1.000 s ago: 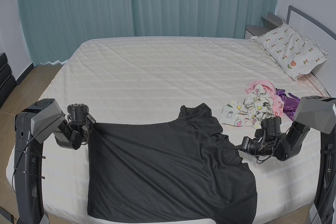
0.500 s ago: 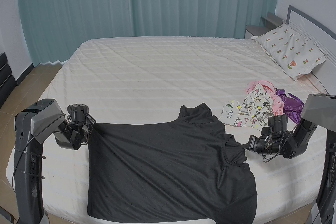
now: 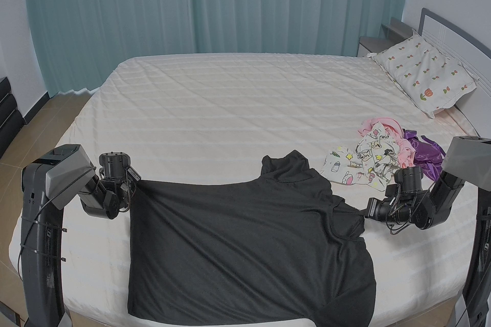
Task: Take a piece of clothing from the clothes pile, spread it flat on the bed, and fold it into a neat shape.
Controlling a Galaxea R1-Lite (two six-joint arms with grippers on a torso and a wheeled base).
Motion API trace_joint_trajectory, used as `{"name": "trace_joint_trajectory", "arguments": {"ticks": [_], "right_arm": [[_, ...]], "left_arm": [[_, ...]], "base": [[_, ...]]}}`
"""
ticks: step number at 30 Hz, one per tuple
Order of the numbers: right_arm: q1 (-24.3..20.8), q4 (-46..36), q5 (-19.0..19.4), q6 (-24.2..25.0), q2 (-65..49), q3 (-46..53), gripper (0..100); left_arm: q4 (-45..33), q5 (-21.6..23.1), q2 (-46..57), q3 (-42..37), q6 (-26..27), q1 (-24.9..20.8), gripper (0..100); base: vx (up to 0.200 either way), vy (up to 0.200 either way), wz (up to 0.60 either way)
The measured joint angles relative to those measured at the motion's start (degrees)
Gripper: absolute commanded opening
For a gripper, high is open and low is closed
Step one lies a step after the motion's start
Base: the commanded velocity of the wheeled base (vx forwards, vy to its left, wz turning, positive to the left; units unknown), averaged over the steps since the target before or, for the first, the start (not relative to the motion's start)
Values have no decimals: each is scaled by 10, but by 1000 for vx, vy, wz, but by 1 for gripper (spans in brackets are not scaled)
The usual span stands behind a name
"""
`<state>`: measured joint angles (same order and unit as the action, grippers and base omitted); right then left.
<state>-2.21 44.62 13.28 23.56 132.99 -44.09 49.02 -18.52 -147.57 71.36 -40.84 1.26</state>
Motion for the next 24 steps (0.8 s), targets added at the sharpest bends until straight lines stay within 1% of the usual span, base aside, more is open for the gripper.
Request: {"name": "trace_joint_trajectory", "arguments": {"ticks": [3, 4, 11, 15, 20, 24], "right_arm": [[2, 0, -2, -4, 7, -2, 0], [3, 0, -3, -5, 10, -2, 100], [4, 7, 0, -7, 13, -12, 100], [1, 3, 3, 0, -1, -42, 100], [-26, -5, 2, 24, -5, -94, 100], [-52, -28, 0, 39, 10, -152, 100]], "left_arm": [[0, 0, 0, 0, 0, 0, 0], [0, 0, 0, 0, 0, -1, 0], [0, 0, 0, -1, -1, -1, 0], [0, 0, 0, -2, -1, -1, 0], [0, 0, 1, -4, -8, -2, 0], [0, 0, 2, -9, -20, -2, 0]], "base": [[0, 0, 0], [0, 0, 0], [0, 0, 0], [0, 0, 0], [0, 0, 0], [0, 0, 0]]}}
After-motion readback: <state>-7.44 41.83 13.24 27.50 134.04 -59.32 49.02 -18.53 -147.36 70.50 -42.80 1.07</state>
